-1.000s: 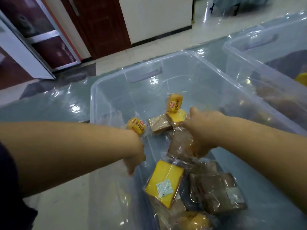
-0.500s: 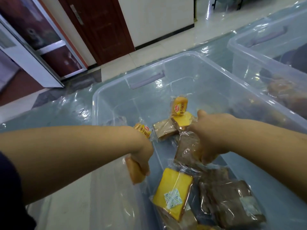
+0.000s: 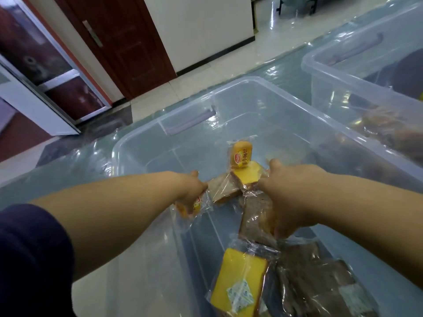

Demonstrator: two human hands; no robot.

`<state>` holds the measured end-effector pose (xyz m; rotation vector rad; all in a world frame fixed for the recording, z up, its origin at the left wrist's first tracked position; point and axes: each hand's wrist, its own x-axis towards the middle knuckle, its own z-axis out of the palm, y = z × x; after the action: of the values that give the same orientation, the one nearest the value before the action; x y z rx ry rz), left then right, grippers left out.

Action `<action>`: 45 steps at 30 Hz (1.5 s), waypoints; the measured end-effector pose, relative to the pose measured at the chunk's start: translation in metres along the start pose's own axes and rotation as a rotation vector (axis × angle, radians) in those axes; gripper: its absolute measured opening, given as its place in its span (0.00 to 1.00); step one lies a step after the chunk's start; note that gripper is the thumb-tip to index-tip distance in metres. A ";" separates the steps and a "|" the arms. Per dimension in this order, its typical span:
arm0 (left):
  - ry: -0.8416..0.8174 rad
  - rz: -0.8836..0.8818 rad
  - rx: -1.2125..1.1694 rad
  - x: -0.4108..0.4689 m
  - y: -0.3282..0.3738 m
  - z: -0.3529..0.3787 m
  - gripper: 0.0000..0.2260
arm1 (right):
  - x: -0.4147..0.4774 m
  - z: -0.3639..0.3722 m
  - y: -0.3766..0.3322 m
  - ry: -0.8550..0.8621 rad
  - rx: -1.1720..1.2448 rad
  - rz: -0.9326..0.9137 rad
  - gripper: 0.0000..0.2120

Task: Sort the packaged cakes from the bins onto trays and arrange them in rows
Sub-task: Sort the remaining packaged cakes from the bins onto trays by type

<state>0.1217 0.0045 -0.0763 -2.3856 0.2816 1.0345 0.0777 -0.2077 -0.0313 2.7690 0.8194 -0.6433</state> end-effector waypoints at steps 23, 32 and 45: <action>-0.197 -0.094 -0.248 -0.026 0.023 0.001 0.35 | 0.003 0.004 0.003 -0.043 0.019 -0.008 0.40; 0.304 -0.142 -0.468 -0.096 -0.003 -0.013 0.31 | -0.018 -0.027 0.005 0.198 0.147 0.045 0.26; 1.145 -0.242 -1.289 -0.284 -0.051 0.106 0.40 | -0.110 -0.074 -0.094 0.834 0.521 -0.103 0.28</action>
<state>-0.1190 0.1004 0.0889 -3.7535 -0.4576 -0.6775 -0.0311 -0.1608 0.0794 3.5213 1.0417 0.4192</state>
